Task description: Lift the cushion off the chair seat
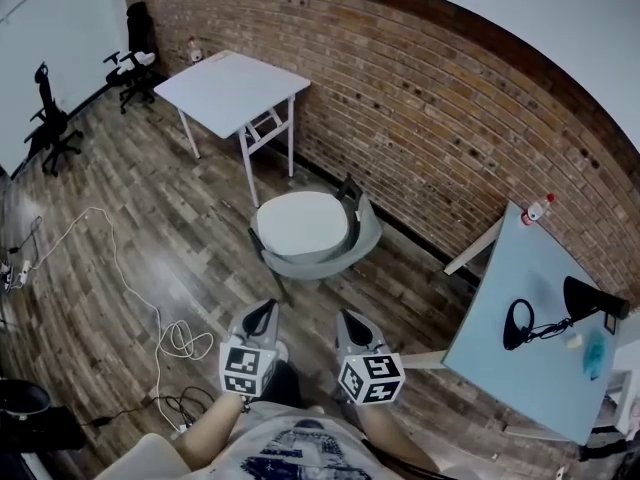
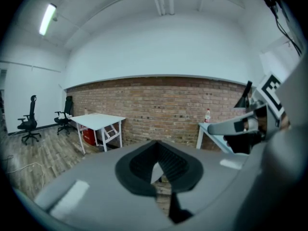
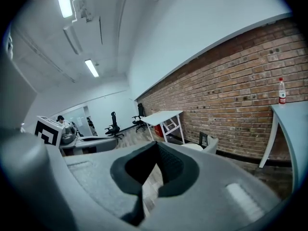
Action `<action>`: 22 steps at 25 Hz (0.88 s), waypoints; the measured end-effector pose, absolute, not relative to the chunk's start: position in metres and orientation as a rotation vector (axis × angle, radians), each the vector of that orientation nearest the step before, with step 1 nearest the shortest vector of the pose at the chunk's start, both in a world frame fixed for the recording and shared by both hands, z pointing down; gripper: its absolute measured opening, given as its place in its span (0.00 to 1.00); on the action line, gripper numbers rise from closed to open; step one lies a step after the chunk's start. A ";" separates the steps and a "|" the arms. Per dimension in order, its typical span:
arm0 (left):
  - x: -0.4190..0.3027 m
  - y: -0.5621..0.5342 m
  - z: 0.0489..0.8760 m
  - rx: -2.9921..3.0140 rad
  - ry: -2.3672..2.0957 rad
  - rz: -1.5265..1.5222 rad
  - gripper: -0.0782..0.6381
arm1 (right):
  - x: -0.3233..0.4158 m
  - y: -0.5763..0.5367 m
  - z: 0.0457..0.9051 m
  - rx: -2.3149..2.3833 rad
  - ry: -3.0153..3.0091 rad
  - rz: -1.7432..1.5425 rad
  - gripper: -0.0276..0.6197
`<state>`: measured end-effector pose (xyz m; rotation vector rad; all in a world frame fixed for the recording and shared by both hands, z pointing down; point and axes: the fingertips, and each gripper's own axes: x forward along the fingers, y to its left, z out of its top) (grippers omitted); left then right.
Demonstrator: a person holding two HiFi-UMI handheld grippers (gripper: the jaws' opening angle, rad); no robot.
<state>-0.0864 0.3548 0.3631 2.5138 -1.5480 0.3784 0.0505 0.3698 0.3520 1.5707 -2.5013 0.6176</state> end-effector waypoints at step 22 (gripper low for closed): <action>-0.170 0.181 0.371 2.578 -1.376 0.408 0.10 | -0.033 0.195 0.351 1.705 -2.384 0.651 0.04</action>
